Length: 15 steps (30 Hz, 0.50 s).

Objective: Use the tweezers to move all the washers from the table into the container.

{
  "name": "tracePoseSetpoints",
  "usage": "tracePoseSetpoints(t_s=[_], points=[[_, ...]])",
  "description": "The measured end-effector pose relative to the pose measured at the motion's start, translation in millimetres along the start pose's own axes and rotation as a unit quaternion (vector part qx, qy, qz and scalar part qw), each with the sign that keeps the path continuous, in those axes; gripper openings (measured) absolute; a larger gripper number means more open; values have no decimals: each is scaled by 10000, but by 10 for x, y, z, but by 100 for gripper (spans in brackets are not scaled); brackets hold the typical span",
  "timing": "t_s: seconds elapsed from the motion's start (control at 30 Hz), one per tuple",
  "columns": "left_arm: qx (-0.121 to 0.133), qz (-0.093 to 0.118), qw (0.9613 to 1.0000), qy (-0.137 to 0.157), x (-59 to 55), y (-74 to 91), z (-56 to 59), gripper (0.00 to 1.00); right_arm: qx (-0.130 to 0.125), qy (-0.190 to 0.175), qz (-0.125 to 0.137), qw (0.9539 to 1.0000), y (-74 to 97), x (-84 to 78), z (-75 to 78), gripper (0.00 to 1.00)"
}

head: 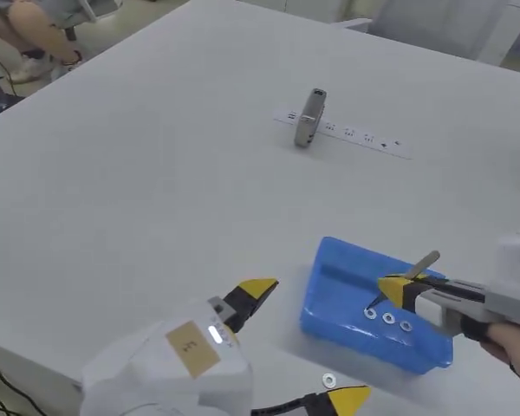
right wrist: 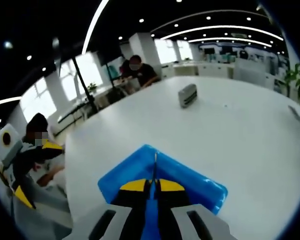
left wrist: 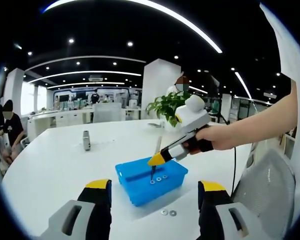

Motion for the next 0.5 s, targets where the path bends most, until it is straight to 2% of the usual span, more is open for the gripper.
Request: tracePoseSetpoints(t_s=[0.3,0.5], points=[[-34,-24,10000,-27,-4,-3,9,71,268,46,391,9989,281,15,-321,3],[-66,-38,10000,-41,-9,-6,17,71,507,175,346,9980,330,-70,-555,3]])
Point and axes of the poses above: the centre of the closed fingertips' face, and the gripper's own axes: y roughly backward along the fingers, z roughly to its right, x roughly out of its top, the point moved 8 cm from there along y, roughly backward along the fingers, and after that the axes turned 10 degrees about -z, right-handed, at the moved point
